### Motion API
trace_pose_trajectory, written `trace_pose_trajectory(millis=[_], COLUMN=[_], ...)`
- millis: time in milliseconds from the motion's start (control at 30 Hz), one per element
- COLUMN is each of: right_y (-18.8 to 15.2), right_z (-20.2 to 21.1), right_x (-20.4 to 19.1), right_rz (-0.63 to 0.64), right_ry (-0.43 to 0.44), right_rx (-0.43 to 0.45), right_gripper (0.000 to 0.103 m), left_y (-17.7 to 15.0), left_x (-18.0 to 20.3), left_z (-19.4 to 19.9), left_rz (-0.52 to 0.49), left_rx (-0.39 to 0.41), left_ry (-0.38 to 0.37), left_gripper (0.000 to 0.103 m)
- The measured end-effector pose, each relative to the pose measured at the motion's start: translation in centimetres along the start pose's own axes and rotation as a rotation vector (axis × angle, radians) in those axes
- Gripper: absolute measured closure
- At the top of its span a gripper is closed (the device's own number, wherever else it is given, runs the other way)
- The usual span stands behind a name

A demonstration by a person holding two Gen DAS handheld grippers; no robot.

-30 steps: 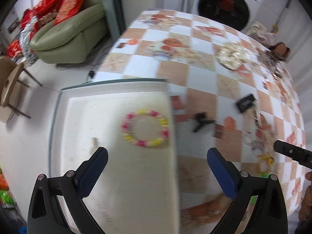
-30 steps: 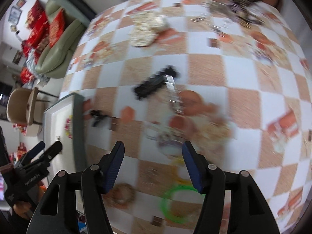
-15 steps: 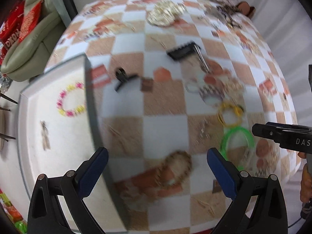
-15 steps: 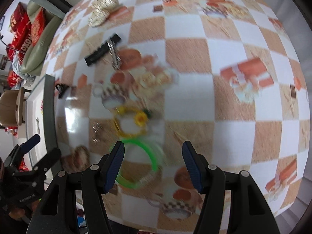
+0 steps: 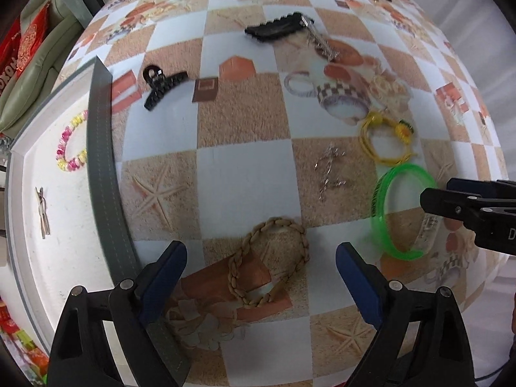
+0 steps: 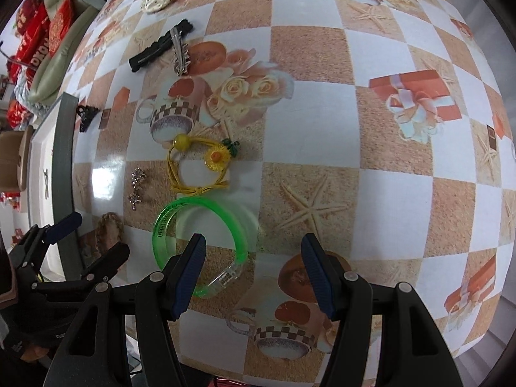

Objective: Organize jewelry
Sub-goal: 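Grasp the green bangle with the right gripper while the left grasps the braided rope bracelet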

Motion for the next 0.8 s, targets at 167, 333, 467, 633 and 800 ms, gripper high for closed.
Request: trace_pose_trajectory(millis=[167,333,467,633,800], right_y=[0.1,-0.1,-0.7,-1.1,-1.1], right_z=[-0.5,-0.8,-1.1,-1.2,-0.9], right_x=[-1.3,-2.8,-4.1,-4.5,-4.3], right_rz=[0.055,0.125,0.195,0.209,0.203], right_ry=[-0.037,-0.085,-0.154,-0.176,-0.167], right_rx=[0.018,0.034,0.053,0.061,0.058], right_gripper=[0.039,0.05,0.06,0.081,0.096], left_y=[-0.8,-1.1,-1.6,-1.6,-1.4], left_x=[0.6,1.1,1.5,1.9,1.5], left_z=[-0.9,-0.9,0.1,0.8,1.5], left_rz=[-0.022,-0.022,-0.04,-0.052,-0.021], left_rx=[-0.011,0.004,0.032,0.048,0.046], left_ry=[0.011,0.01,0.011,0.006,-0.036], left_gripper=[0.006,0.012,0.033,0.07,0.084])
Point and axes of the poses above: each gripper's, at about its wrist camera, not at the fingertips, and z roughly against the way its jaws point, x to its right, y to its top, the point moved 4 cm from there along -z, roughly the way its jaws point, and after that the axes turned 8 degrees about -z, right-handed, at the moved point
